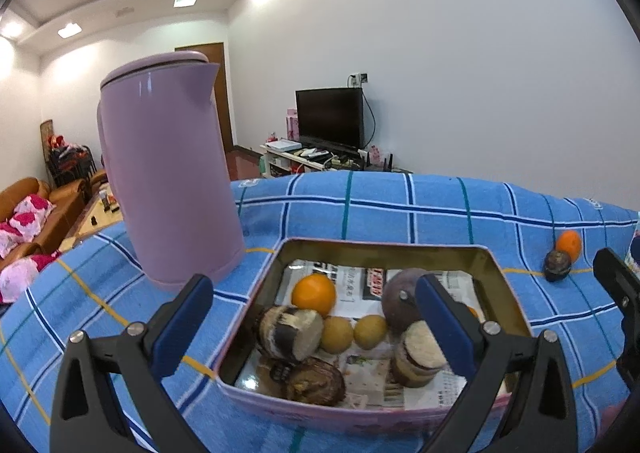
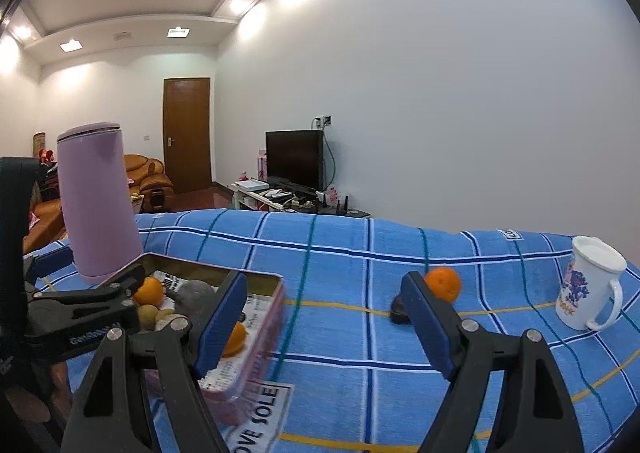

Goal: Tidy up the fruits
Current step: 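Withdraw both tools from the tin toward the orange and dark fruit, then grasp the dark round fruit with the left tool while the right tool grasps the orange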

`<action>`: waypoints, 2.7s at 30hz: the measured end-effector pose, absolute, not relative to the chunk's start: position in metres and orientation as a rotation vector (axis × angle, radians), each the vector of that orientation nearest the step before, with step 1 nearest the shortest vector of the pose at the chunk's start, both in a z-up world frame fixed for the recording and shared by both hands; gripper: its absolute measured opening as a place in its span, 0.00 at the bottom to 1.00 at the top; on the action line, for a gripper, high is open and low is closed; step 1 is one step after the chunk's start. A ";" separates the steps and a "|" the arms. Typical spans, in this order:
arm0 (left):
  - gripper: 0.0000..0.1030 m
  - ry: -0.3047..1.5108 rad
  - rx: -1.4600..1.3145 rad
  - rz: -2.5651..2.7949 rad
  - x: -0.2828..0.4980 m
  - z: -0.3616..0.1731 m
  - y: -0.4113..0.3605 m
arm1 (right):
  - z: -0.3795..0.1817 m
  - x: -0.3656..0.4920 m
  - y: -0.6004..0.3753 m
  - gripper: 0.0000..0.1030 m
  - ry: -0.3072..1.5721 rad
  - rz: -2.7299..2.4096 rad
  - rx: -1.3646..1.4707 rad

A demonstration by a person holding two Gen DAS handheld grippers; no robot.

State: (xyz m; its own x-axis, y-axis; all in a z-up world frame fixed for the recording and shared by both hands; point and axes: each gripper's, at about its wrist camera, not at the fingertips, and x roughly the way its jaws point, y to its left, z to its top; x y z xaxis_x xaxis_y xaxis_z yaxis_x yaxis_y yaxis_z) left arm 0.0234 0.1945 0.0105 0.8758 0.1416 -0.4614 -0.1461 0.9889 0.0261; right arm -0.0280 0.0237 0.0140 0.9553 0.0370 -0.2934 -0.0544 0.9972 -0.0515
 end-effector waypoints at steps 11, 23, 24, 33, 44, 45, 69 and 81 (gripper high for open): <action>1.00 0.512 0.003 0.088 0.014 0.009 0.161 | 0.016 -0.034 -0.015 0.78 0.302 -0.026 -0.061; 1.00 0.547 0.067 0.015 0.009 0.008 0.114 | 0.019 -0.044 -0.071 0.78 0.315 -0.109 -0.058; 1.00 0.551 0.068 0.010 0.009 0.008 0.111 | 0.019 -0.045 -0.077 0.78 0.317 -0.120 -0.055; 1.00 0.552 0.120 -0.055 0.003 0.010 0.062 | 0.022 -0.048 -0.116 0.78 0.335 -0.187 -0.050; 1.00 0.597 0.142 -0.151 0.032 0.013 -0.001 | 0.021 -0.045 -0.158 0.78 0.378 -0.257 -0.019; 1.00 0.610 0.132 -0.162 0.038 0.013 -0.006 | 0.021 -0.045 -0.160 0.78 0.382 -0.260 -0.013; 0.42 0.909 0.018 -0.217 0.159 -0.030 -0.049 | 0.028 0.031 -0.177 0.78 0.573 -0.106 0.059; 0.42 0.728 0.001 -0.150 0.084 0.005 -0.002 | -0.006 0.115 -0.158 0.78 0.748 0.072 0.217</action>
State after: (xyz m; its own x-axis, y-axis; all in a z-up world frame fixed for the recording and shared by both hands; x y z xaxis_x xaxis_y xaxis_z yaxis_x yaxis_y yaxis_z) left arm 0.0843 -0.0021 0.0046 0.7360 -0.1363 -0.6631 0.1370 0.9892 -0.0513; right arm 0.1146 -0.1583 -0.0061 0.7321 0.1420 -0.6663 0.0119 0.9752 0.2210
